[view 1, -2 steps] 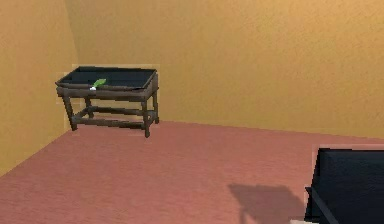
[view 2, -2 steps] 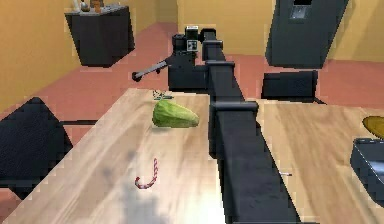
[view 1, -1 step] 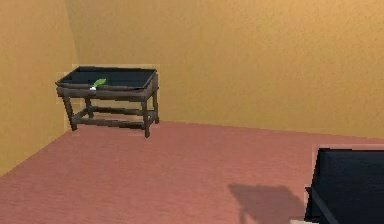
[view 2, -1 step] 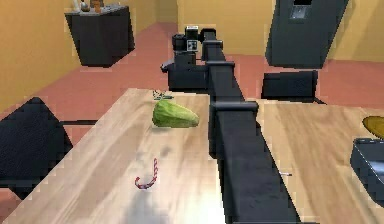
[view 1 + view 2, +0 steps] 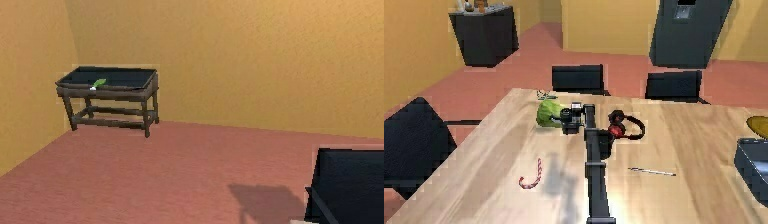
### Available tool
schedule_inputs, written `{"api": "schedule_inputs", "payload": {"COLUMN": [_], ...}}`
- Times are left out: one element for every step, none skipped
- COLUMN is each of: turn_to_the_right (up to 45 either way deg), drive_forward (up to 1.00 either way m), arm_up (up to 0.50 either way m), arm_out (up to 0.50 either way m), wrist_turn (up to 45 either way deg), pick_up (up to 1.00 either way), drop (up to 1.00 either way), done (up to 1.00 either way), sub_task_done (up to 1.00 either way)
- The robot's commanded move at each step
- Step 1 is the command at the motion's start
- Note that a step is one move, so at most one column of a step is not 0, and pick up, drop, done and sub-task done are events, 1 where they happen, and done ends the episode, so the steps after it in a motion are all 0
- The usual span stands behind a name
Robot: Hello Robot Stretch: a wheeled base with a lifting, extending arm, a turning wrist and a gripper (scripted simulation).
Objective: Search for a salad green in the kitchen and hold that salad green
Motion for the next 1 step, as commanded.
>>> {"api": "schedule_inputs", "payload": {"turn_to_the_right": [0.0], "drive_forward": [0.0], "arm_up": [0.0], "arm_out": [0.0], "wrist_turn": [0.0], "pick_up": [1.0], "drop": [0.0], "done": [0.0], "sub_task_done": [0.0]}}
